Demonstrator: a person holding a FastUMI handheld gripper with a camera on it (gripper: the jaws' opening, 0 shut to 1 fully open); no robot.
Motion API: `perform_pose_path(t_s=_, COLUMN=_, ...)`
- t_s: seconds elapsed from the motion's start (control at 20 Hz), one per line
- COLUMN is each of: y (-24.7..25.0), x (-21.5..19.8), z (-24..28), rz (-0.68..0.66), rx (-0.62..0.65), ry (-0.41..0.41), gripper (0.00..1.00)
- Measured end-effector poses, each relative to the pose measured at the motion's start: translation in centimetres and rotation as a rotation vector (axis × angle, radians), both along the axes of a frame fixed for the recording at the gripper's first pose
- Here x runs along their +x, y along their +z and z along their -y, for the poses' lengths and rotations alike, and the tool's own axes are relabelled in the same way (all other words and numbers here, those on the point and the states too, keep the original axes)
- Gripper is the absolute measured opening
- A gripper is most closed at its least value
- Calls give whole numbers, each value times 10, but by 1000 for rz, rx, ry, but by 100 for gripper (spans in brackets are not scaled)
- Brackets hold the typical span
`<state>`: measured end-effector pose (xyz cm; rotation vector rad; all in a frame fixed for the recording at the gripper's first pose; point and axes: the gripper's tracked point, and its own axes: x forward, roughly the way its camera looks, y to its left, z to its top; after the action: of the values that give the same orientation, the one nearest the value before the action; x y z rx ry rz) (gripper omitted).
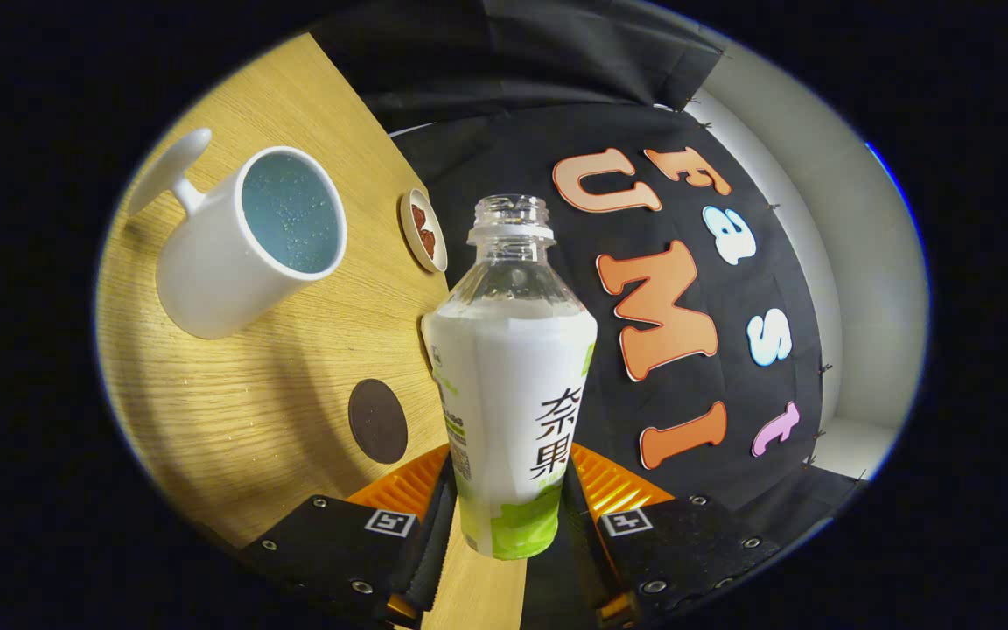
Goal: Take the bottle from table, then pour the juice into the cup, finally place the bottle on the coaster
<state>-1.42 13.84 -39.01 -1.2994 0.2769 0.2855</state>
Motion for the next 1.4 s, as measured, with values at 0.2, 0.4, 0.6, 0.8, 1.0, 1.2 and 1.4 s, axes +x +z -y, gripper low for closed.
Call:
perform_pose_path(t_s=0.2, y=3, x=0, z=-5, rz=24, rx=-78, ry=55, gripper=62)
perform_pose_path(t_s=0.4, y=4, x=0, z=-9, rz=31, rx=-144, ry=100, gripper=62)
perform_pose_path(t_s=0.6, y=4, x=-6, z=-14, rz=51, rx=-208, ry=132, gripper=62)
perform_pose_path(t_s=0.8, y=5, x=-3, z=-15, rz=60, rx=-252, ry=149, gripper=62)
perform_pose_path(t_s=1.0, y=4, x=-7, z=-12, rz=81, rx=-306, ry=194, gripper=62)
perform_pose_path(t_s=1.2, y=6, x=-8, z=-18, rz=106, rx=-356, ry=233, gripper=62)
perform_pose_path(t_s=1.4, y=9, x=-14, z=-25, rz=124, rx=-376, ry=253, gripper=62)
